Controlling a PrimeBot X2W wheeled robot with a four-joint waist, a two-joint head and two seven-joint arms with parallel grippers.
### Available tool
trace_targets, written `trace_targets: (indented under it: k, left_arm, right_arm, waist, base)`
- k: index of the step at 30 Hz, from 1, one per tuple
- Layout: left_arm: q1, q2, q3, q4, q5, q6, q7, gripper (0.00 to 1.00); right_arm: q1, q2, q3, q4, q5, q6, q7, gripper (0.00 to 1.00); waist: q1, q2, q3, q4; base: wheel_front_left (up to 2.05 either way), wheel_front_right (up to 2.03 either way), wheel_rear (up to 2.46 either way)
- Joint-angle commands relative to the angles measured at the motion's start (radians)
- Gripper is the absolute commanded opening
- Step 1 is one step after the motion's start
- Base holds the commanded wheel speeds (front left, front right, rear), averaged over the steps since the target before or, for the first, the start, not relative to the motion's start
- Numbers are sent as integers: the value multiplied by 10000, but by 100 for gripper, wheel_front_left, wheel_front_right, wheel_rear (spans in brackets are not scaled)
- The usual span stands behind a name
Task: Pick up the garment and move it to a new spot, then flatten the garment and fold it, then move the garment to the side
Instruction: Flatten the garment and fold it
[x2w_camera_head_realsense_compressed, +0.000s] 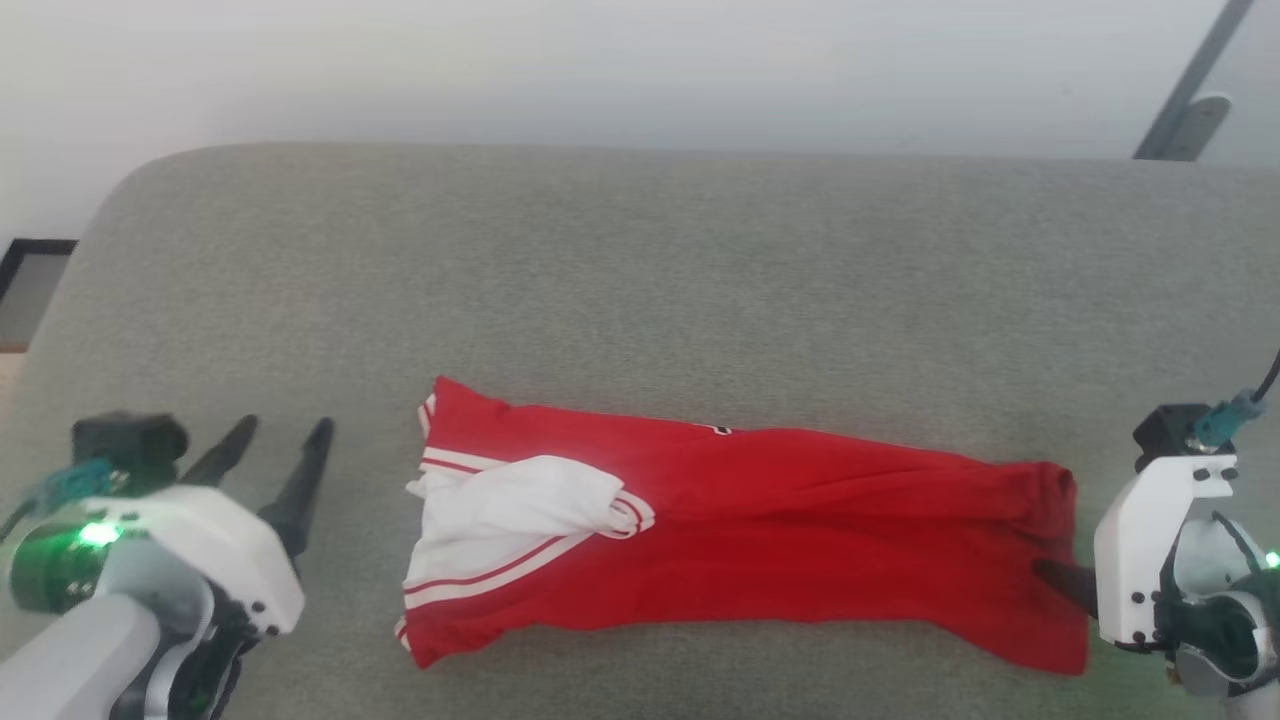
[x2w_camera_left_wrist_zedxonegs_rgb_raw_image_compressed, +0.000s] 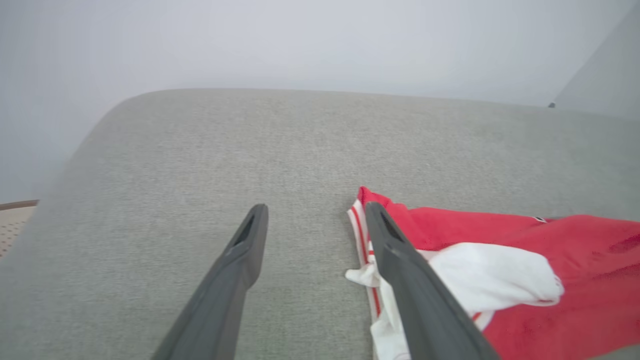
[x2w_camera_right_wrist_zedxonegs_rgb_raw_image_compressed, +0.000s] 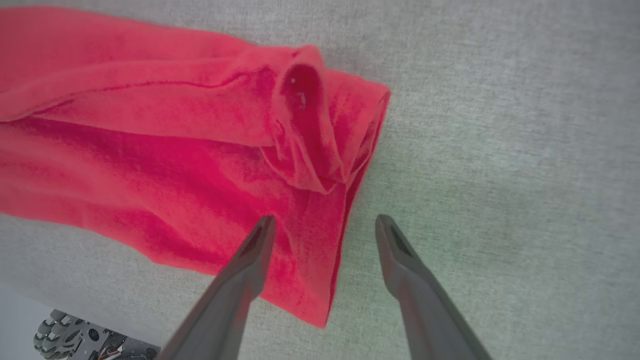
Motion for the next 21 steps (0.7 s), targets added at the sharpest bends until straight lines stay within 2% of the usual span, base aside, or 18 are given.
trace_targets:
  k: [1,3,6,10,13,15,16,21]
  left_arm:
    - [348,-37,235,140,-8,49,-522,100]
    - [593,-63,424,307,51,97,-1149,100]
    - [976,-186,764,632,14,-55,-1758,100]
    - [1322,-473,1311,988,451,-376,-2048,100]
    - [1703,-879,2249,1222,1108,-661,-2081,100]
    - [2008,-1312,2907,1341,1560,-874,-2064,100]
    - [2150,-1493,3244,1409,1688,-996,-2065,100]
    - [2789,-2328,4605,1602,2518,-1675,-2069,100]
  right_arm:
    - [86,51,-41,206,-21,3,-120,100]
    - [87,97,-27,505,-28,1,-251,100]
    - [-43,155,1,1037,33,3,-577,100]
    - [-167,256,305,1913,211,3,-929,100]
    - [-286,299,654,2529,428,4,-1239,100]
    - [-355,282,928,2837,574,6,-1476,30]
    - [-383,275,1084,2962,697,7,-1547,0]
    - [-438,10,1506,3280,1377,17,-1949,0]
  waist:
    - [0,0,-17,181]
    - [0,0,-12,321]
    - [0,0,-13,525]
    - [0,0,-36,736]
    - [0,0,-54,855]
    - [0,0,-63,933]
    - [0,0,-74,958]
    - [0,0,-126,1053]
  base:
    - [0,0,0]
    - [0,0,0]
    - [0,0,0]
    - [0,0,0]
    - [0,0,0]
    - [0,0,0]
    - [0,0,0]
    - [0,0,0]
